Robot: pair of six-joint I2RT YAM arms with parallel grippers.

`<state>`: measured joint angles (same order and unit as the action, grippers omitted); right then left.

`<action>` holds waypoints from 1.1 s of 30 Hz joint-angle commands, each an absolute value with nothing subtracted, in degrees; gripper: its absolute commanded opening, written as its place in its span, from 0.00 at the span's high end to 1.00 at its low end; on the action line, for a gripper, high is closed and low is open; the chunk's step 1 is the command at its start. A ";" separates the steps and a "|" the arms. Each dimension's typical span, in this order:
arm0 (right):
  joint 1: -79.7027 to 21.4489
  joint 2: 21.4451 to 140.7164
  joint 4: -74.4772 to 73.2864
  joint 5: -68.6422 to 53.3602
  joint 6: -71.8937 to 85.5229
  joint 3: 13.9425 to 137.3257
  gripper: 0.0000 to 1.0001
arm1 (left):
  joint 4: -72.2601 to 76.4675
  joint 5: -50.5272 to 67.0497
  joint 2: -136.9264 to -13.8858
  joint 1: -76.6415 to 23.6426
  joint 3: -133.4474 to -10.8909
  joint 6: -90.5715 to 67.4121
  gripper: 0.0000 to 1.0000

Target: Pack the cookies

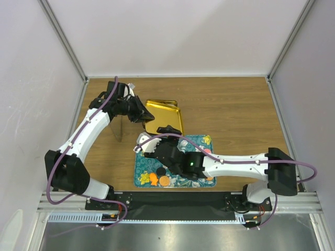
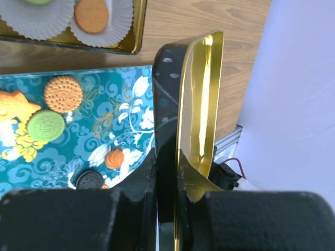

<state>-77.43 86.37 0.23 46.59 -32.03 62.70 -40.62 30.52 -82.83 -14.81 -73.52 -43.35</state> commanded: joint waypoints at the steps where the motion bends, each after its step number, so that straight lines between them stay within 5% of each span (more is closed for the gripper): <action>1: -77.34 88.85 8.33 50.62 -39.36 65.13 0.13 | -40.34 34.45 -81.30 -14.24 -74.62 -45.18 1.00; 11: -75.76 91.76 18.19 53.79 -49.29 64.07 0.31 | -39.90 36.91 -79.63 -13.80 -73.13 -44.12 0.99; 22: -75.85 92.64 25.48 55.55 -56.25 62.67 0.81 | -39.02 39.81 -78.40 -13.80 -72.69 -43.42 0.90; 26: -76.11 92.37 28.12 56.16 -58.27 62.05 0.96 | -38.50 40.25 -77.78 -13.71 -72.77 -43.42 0.68; 33: -76.90 91.50 28.13 56.60 -59.86 62.31 1.00 | -35.34 39.82 -75.85 -12.83 -72.25 -43.86 0.27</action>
